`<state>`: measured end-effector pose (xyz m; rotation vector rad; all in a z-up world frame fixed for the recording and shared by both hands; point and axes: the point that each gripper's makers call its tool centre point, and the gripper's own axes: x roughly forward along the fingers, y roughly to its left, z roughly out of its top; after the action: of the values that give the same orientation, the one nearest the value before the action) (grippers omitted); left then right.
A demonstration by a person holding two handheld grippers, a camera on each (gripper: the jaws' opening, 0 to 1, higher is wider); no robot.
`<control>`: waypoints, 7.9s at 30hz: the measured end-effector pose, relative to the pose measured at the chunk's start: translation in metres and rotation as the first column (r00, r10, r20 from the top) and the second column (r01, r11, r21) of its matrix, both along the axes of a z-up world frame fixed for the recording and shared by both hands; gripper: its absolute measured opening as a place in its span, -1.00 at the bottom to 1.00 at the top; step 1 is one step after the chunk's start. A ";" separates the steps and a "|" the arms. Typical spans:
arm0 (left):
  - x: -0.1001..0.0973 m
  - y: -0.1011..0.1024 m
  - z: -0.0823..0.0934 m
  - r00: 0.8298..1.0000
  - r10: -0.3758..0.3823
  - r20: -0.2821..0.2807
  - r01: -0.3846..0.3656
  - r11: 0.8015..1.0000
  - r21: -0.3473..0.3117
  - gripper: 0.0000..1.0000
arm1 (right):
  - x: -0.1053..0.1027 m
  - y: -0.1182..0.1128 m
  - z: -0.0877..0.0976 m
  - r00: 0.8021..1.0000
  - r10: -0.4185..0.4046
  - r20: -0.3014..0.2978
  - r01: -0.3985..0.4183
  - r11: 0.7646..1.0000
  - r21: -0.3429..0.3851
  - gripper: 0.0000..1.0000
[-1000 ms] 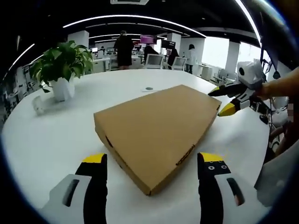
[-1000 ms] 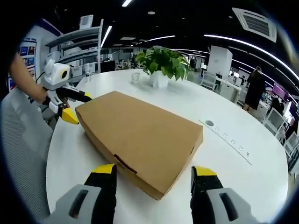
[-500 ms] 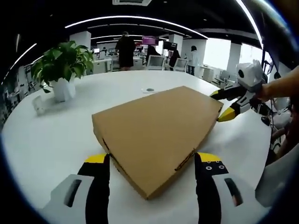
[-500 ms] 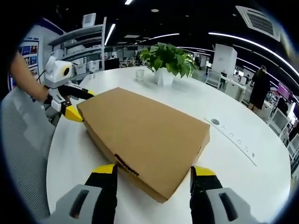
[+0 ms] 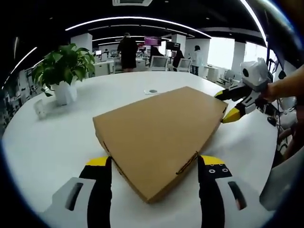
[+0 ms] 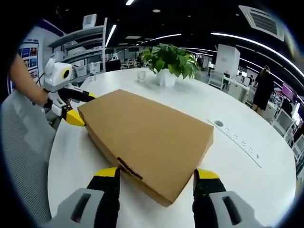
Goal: Operate the shoe box by opening the lid, removing the specified soft item, and placing it in the target area until the item is outside and the box remains undamaged.
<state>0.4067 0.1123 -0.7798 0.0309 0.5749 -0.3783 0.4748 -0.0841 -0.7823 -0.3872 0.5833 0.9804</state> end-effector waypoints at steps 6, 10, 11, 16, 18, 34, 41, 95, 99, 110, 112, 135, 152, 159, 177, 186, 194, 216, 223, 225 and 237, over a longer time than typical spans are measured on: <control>0.001 0.001 0.000 1.000 -0.006 -0.010 0.006 1.000 0.003 0.51 | -0.002 0.000 0.000 1.000 -0.014 -0.004 0.014 1.000 -0.002 0.18; 0.001 0.002 0.000 1.000 -0.014 -0.018 0.014 1.000 0.005 0.51 | -0.004 0.002 0.000 1.000 -0.021 -0.006 0.021 1.000 -0.004 0.18; 0.001 0.002 0.000 1.000 -0.015 -0.018 0.015 1.000 0.005 0.51 | -0.004 0.002 0.000 1.000 -0.023 -0.005 0.023 1.000 -0.003 0.18; 0.000 0.004 0.000 0.999 -0.026 -0.022 0.026 1.000 0.007 0.50 | -0.008 0.003 0.000 0.999 -0.034 -0.008 0.034 0.999 -0.006 0.17; 0.000 0.005 0.000 0.999 -0.032 -0.023 0.033 0.999 0.007 0.50 | -0.009 0.004 0.000 0.999 -0.040 -0.008 0.040 0.999 -0.007 0.17; -0.003 0.011 0.000 0.996 -0.084 -0.038 0.085 0.996 0.014 0.49 | -0.023 0.009 0.000 0.995 -0.097 -0.012 0.096 0.995 -0.014 0.16; -0.003 0.016 0.000 0.992 -0.118 -0.048 0.119 0.993 0.016 0.49 | -0.030 0.011 0.000 0.991 -0.130 -0.013 0.130 0.991 -0.015 0.16; -0.027 0.065 0.005 0.931 -0.334 -0.150 0.345 0.937 0.053 0.49 | -0.091 0.062 0.001 0.943 -0.331 -0.031 0.331 0.944 -0.006 0.13; -0.030 0.071 0.005 0.927 -0.342 -0.157 0.354 0.934 0.054 0.49 | -0.096 0.068 0.001 0.942 -0.332 -0.037 0.332 0.943 -0.001 0.12; -0.039 0.085 0.004 0.921 -0.354 -0.161 0.367 0.928 0.057 0.49 | -0.110 0.082 0.002 0.940 -0.339 -0.040 0.339 0.941 0.003 0.11; -0.040 0.086 0.004 0.920 -0.357 -0.163 0.370 0.927 0.059 0.49 | -0.113 0.084 0.002 0.939 -0.341 -0.042 0.341 0.940 0.003 0.11; -0.050 0.097 -0.001 0.932 -0.340 -0.126 0.351 0.933 0.078 0.47 | -0.120 0.086 0.001 0.945 -0.327 0.001 0.327 0.945 0.018 0.12; -0.058 0.103 -0.008 0.959 -0.266 -0.096 0.270 0.962 0.035 0.27 | -0.122 0.082 -0.006 0.947 -0.321 0.018 0.321 0.947 0.006 0.04; -0.059 0.102 -0.004 0.965 -0.252 -0.078 0.255 0.967 0.029 0.25 | -0.123 0.082 -0.005 0.946 -0.323 0.014 0.323 0.946 0.009 0.02; -0.059 0.100 0.005 0.967 -0.239 -0.091 0.243 0.970 0.024 0.24 | -0.125 0.083 0.007 0.938 -0.345 -0.029 0.346 0.938 0.029 0.00; -0.060 0.100 0.017 0.965 -0.247 -0.087 0.250 0.968 0.027 0.26 | -0.125 0.085 0.020 0.935 -0.352 -0.042 0.354 0.934 0.050 0.03; -0.061 0.099 0.028 0.965 -0.248 -0.083 0.251 0.968 0.028 0.28 | -0.125 0.086 0.032 0.933 -0.356 -0.047 0.358 0.931 0.064 0.05; -0.052 0.100 0.068 0.972 -0.236 -0.012 0.236 0.971 0.031 0.26 | -0.113 0.084 0.069 0.935 -0.354 0.015 0.351 0.932 0.093 0.03; -0.045 0.102 0.077 0.976 -0.219 0.010 0.219 0.975 0.032 0.18 | -0.105 0.081 0.077 0.930 -0.366 0.036 0.361 0.927 0.106 -0.08; -0.042 0.104 0.080 0.978 -0.209 0.012 0.209 0.977 0.031 0.12 | -0.102 0.079 0.080 0.928 -0.371 0.044 0.365 0.925 0.110 -0.14; -0.025 0.111 0.096 0.982 -0.179 0.053 0.177 0.983 0.041 -0.09 | -0.083 0.071 0.097 0.912 -0.400 0.084 0.387 0.912 0.137 -0.37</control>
<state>0.3813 0.2231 -0.6838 0.1284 0.5241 -0.5396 0.3916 -0.0134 -0.6848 -0.2037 0.4759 0.5952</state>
